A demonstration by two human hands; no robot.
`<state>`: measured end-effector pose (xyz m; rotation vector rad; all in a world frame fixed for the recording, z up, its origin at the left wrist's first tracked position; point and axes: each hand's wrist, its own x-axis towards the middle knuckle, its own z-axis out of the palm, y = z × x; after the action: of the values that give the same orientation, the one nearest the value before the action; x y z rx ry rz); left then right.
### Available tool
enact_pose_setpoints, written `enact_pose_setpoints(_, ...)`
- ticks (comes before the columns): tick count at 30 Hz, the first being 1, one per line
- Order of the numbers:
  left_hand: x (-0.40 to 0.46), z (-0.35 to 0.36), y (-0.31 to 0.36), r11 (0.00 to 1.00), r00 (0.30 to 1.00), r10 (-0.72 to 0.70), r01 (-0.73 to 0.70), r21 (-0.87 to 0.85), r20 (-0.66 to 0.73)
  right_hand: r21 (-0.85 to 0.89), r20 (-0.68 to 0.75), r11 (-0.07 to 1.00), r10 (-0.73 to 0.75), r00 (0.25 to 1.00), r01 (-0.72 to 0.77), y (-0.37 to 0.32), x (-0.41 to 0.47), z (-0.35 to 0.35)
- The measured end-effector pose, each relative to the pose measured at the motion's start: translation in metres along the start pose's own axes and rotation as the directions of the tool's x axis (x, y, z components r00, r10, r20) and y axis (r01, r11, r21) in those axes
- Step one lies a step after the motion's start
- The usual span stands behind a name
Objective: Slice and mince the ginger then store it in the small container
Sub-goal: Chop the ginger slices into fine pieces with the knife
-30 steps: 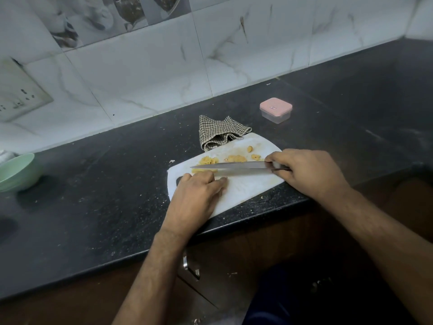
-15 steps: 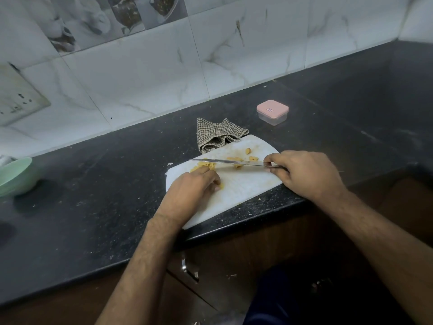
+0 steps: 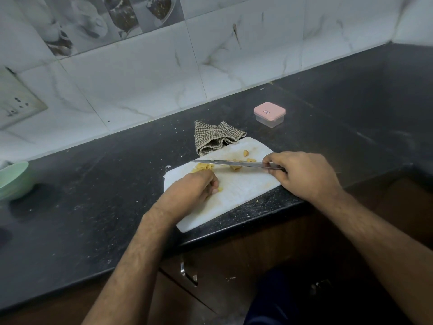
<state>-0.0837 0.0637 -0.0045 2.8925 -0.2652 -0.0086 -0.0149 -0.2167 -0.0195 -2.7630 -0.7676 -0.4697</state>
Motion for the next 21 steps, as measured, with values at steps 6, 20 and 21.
enact_pose_setpoints(6, -0.006, 0.009, 0.001, 0.965, 0.998, 0.037, -0.021, 0.261, -0.057, 0.028, 0.006, 1.0, 0.012, 1.0, -0.012, -0.003, -0.001, -0.001)
enact_pose_setpoints(20, -0.007, 0.004, -0.014, 0.964, 0.825, -0.132, 0.235, 0.122, -0.55, 0.031, -0.02, 0.997, 0.078, 0.997, -0.078, 0.0, 0.0, -0.001)
enact_pose_setpoints(21, -0.008, 0.005, -0.013, 0.967, 0.81, -0.152, 0.241, 0.086, -0.566, 0.029, -0.021, 0.996, 0.079, 0.997, -0.078, -0.001, 0.0, -0.002)
